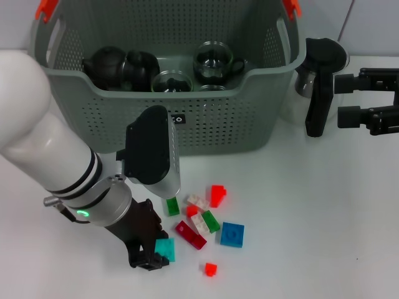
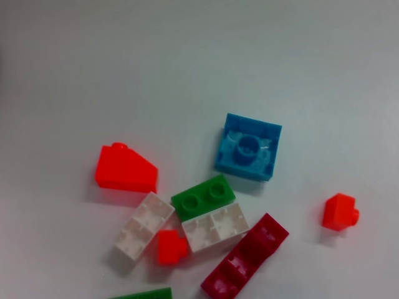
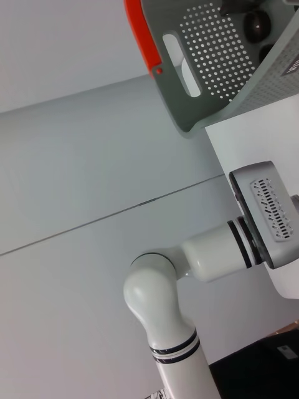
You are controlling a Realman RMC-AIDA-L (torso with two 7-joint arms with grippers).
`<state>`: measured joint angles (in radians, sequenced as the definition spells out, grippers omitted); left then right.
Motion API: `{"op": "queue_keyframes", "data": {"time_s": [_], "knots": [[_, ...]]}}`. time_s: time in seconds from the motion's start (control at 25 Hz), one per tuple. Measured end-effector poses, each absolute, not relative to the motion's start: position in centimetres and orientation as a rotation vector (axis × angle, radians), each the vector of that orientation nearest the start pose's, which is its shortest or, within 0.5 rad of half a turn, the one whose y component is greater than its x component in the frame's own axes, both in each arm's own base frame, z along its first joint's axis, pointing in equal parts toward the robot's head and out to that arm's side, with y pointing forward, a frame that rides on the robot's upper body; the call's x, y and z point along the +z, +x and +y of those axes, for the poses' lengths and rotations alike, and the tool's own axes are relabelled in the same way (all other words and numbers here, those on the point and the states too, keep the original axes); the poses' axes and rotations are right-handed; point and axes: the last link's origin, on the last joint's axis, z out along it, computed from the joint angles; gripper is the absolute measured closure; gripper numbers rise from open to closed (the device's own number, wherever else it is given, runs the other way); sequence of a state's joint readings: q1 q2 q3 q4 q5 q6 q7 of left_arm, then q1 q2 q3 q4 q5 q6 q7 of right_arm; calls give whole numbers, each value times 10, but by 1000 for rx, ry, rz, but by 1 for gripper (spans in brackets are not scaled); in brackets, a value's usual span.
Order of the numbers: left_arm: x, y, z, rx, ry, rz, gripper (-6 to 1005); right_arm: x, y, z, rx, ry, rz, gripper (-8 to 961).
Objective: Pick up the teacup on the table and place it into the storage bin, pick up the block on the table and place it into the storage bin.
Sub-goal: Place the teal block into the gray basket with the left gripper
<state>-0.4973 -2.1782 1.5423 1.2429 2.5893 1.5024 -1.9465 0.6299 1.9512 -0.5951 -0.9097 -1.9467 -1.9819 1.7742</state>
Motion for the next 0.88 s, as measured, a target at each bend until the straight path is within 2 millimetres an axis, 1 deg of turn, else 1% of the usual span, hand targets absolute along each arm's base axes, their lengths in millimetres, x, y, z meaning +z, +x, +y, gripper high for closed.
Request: {"op": "queue_keyframes", "data": {"time_s": [0.28, 0.44, 0.6, 0.72, 0.88], "knots": [[-69, -202, 302, 696, -3048, -193, 595, 104, 204, 336, 854, -2912, 603, 69], [-64, -200, 302, 685, -3054, -206, 595, 105, 204, 336, 862, -2906, 601, 69], [-50, -194, 306, 615, -3053, -226, 595, 107, 205, 335, 865, -2903, 600, 69], [-27, -186, 309, 442, -3078, -272, 594, 107, 205, 336, 868, -2901, 595, 69], [13, -174, 321, 81, -3052, -344, 594, 108, 203, 336, 879, -2901, 586, 69]]}}
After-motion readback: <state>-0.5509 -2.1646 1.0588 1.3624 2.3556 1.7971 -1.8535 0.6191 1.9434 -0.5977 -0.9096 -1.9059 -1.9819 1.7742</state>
